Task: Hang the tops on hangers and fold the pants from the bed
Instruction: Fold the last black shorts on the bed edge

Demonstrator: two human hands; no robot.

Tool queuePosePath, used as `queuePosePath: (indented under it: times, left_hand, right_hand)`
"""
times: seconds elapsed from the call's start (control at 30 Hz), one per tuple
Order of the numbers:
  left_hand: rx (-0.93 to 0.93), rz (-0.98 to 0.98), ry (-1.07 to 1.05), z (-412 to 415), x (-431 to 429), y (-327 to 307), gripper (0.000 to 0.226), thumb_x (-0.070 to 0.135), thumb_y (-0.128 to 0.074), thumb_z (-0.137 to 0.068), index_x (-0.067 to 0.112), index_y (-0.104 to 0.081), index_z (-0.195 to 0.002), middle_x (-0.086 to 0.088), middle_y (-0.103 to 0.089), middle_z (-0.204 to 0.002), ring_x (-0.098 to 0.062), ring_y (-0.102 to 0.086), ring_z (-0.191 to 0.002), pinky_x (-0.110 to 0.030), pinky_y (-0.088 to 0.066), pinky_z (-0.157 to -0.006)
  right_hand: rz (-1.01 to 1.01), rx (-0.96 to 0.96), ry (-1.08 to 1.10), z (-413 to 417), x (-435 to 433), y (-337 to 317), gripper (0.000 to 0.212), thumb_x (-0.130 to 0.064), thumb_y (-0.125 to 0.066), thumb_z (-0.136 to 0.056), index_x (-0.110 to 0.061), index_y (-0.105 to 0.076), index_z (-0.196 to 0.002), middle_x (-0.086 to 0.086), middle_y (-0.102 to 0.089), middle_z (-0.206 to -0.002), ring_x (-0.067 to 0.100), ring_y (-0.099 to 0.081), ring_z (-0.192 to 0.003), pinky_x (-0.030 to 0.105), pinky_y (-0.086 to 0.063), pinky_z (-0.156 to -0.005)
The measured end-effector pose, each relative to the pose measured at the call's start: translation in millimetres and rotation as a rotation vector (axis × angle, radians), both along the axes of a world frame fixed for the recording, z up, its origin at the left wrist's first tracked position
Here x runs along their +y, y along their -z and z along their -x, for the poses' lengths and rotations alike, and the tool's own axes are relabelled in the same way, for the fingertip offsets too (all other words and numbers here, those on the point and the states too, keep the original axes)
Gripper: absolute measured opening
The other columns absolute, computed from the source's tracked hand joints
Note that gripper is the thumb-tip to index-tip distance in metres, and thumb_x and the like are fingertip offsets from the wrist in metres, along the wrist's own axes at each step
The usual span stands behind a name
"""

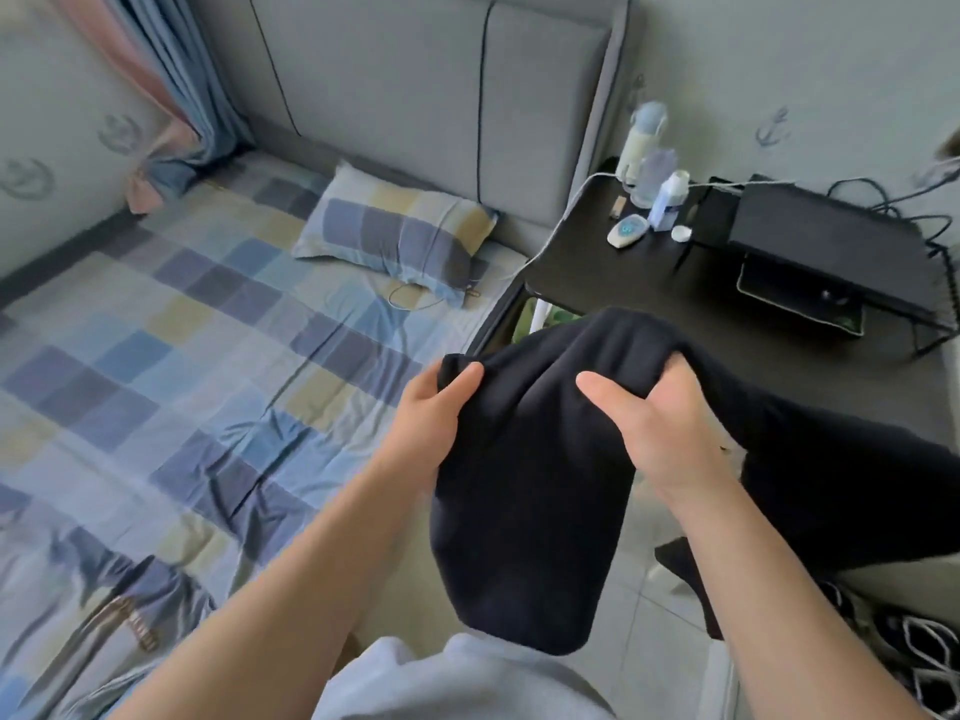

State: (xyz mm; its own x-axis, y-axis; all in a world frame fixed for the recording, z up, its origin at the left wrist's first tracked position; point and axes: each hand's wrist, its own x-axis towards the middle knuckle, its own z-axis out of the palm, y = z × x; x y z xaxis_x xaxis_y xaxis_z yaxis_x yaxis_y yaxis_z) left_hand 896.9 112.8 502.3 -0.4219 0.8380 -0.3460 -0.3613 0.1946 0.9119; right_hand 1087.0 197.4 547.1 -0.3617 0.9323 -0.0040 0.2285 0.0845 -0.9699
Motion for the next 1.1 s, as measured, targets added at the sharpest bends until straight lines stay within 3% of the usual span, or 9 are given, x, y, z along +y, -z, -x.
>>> queuePosePath:
  times: [0.1,0.17,0.3,0.43,0.53,0.73,0.93,1.03,1.1]
  left_hand:
    - [0.028,-0.116,-0.068,46,3,-41,0.015,0.029,-0.064,-0.096,0.02,-0.075,-0.096,-0.01,-0.076,-0.104,-0.027,-0.074,-0.097,-0.042,-0.061,-0.083]
    - [0.061,-0.188,-0.14,85,1,-71,0.015,0.025,-0.062,-0.099,0.022,-0.076,-0.095,-0.009,-0.077,-0.103,-0.026,-0.074,-0.097,-0.04,-0.06,-0.08]
    - [0.137,-0.353,-0.27,175,-13,-136,0.015,0.02,-0.06,-0.1,0.02,-0.075,-0.103,-0.009,-0.076,-0.106,-0.026,-0.073,-0.1,-0.038,-0.059,-0.08]
    - [0.232,-0.524,-0.342,264,-40,-209,0.015,0.017,-0.064,-0.097,0.017,-0.072,-0.11,-0.012,-0.075,-0.108,-0.028,-0.074,-0.097,-0.035,-0.06,-0.073]
    - [0.354,-0.608,-0.384,323,-70,-261,0.023,0.016,-0.067,-0.094,0.019,-0.069,-0.116,-0.012,-0.074,-0.111,-0.029,-0.073,-0.099,-0.034,-0.06,-0.074]
    - [0.596,-0.65,-0.429,420,-140,-327,0.034,0.019,-0.075,-0.086,0.029,-0.068,-0.117,-0.011,-0.073,-0.114,-0.032,-0.072,-0.103,-0.038,-0.06,-0.077]
    - [0.611,-0.338,-0.366,486,-205,-288,0.043,0.049,-0.08,-0.079,0.034,-0.07,-0.118,-0.004,-0.073,-0.12,-0.025,-0.071,-0.109,-0.03,-0.058,-0.083]
    - [0.49,-0.16,-0.453,501,-226,-220,0.038,0.04,-0.082,-0.079,0.024,-0.075,-0.112,-0.007,-0.075,-0.115,-0.028,-0.071,-0.107,-0.038,-0.058,-0.088]
    - [0.408,-0.087,-0.561,501,-235,-172,0.037,0.03,-0.081,-0.077,0.016,-0.076,-0.11,-0.01,-0.075,-0.112,-0.03,-0.072,-0.105,-0.046,-0.056,-0.094]
  right_hand:
    - [-0.068,0.024,-0.075,52,11,-33,0.044,-0.038,-0.075,-0.075,-0.028,-0.064,-0.116,-0.016,-0.072,-0.107,0.0,-0.066,-0.102,0.025,-0.053,-0.087]
    - [-0.118,0.022,-0.137,94,14,-57,0.049,-0.04,-0.074,-0.075,-0.023,-0.065,-0.119,-0.012,-0.072,-0.107,0.003,-0.067,-0.1,0.025,-0.054,-0.086]
    - [-0.228,0.037,-0.247,186,15,-112,0.027,-0.033,-0.075,-0.084,-0.017,-0.067,-0.105,-0.001,-0.072,-0.094,0.008,-0.069,-0.088,0.031,-0.056,-0.077]
    - [-0.316,0.114,-0.373,285,-1,-173,0.051,-0.036,-0.073,-0.082,0.007,-0.058,-0.105,0.029,-0.065,-0.102,0.043,-0.065,-0.093,0.056,-0.057,-0.079]
    - [-0.314,0.184,-0.486,357,-16,-211,0.028,-0.029,-0.073,-0.089,-0.014,-0.068,-0.111,0.009,-0.075,-0.103,0.026,-0.072,-0.096,0.05,-0.059,-0.088]
    - [-0.238,0.42,-0.774,487,-60,-260,0.042,-0.03,-0.072,-0.087,-0.031,-0.062,-0.128,-0.012,-0.073,-0.118,0.011,-0.07,-0.108,0.037,-0.056,-0.092]
    - [0.148,0.539,-0.944,582,-88,-231,0.033,-0.016,-0.07,-0.092,-0.016,-0.066,-0.125,0.004,-0.074,-0.117,0.024,-0.072,-0.107,0.038,-0.059,-0.088]
    - [0.389,0.486,-1.012,615,-101,-189,0.037,-0.017,-0.07,-0.089,0.0,-0.066,-0.122,0.017,-0.073,-0.116,0.031,-0.071,-0.107,0.037,-0.06,-0.084]
    - [0.551,0.412,-1.046,631,-108,-153,0.045,-0.021,-0.067,-0.088,0.007,-0.063,-0.123,0.022,-0.07,-0.12,0.034,-0.069,-0.111,0.042,-0.057,-0.093]
